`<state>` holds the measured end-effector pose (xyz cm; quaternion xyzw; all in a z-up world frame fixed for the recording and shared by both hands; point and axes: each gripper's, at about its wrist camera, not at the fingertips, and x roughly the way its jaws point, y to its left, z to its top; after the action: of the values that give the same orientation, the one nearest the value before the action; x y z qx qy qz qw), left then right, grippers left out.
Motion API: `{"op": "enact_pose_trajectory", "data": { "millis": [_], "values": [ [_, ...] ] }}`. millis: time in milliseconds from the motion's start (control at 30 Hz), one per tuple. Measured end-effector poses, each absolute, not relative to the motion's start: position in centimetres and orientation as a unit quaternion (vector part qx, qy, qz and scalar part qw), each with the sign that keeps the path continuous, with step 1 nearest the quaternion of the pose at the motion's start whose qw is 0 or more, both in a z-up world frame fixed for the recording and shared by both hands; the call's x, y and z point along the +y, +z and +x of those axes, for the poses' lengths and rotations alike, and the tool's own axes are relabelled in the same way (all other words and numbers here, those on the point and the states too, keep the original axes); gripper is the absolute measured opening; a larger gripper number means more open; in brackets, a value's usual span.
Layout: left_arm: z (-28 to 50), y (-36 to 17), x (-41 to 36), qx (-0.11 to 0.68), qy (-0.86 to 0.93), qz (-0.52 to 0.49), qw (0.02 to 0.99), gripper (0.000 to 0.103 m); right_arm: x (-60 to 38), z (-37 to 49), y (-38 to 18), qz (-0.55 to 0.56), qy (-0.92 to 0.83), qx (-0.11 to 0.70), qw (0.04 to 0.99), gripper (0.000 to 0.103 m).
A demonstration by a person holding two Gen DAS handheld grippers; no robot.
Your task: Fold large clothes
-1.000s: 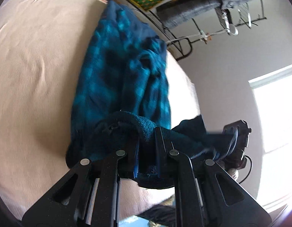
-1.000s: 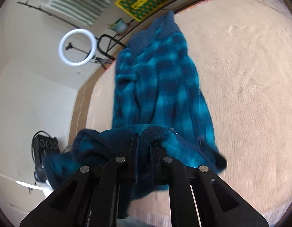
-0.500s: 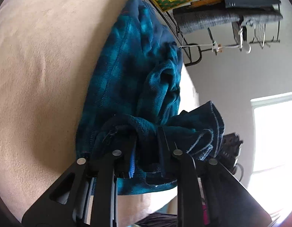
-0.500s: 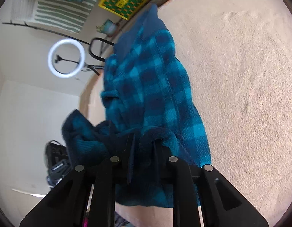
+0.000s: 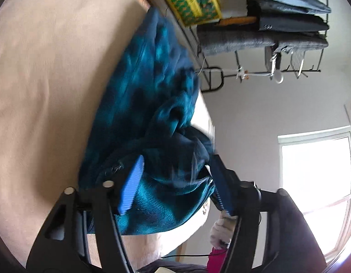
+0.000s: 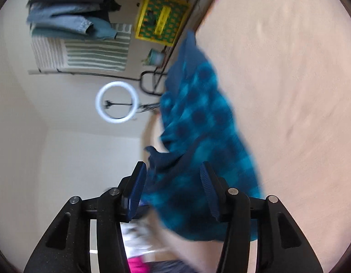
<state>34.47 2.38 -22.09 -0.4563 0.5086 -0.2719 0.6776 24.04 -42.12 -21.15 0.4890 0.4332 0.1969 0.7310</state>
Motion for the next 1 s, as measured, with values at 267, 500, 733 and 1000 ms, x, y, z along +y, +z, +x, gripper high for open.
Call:
{"op": "enact_pose_trajectory", "data": {
  "millis": [267,500,733,1000],
  "values": [
    [34.0,-19.1,1.0,0.485,-0.260,-0.238,0.800,0.063,-36.0,23.0,-19.4,0.180,0.171,0.479,0.842,0.049],
    [35.1,-23.0,-3.8,0.514,-0.283,-0.161,0.794,0.063,-34.5,24.3,-21.8,0.121,0.163,0.494,0.846,0.049],
    [35.4,-23.3,-5.5,0.512,-0.305,-0.154,0.788,0.012,-33.6,25.3,-22.4,0.118,0.171,0.488,0.848,0.025],
    [35.5,-21.9,-2.8,0.508,-0.270,-0.181,0.797,0.008,-34.4,23.4,-18.7,0.134,0.164,0.439,0.873,0.006]
  ]
}}
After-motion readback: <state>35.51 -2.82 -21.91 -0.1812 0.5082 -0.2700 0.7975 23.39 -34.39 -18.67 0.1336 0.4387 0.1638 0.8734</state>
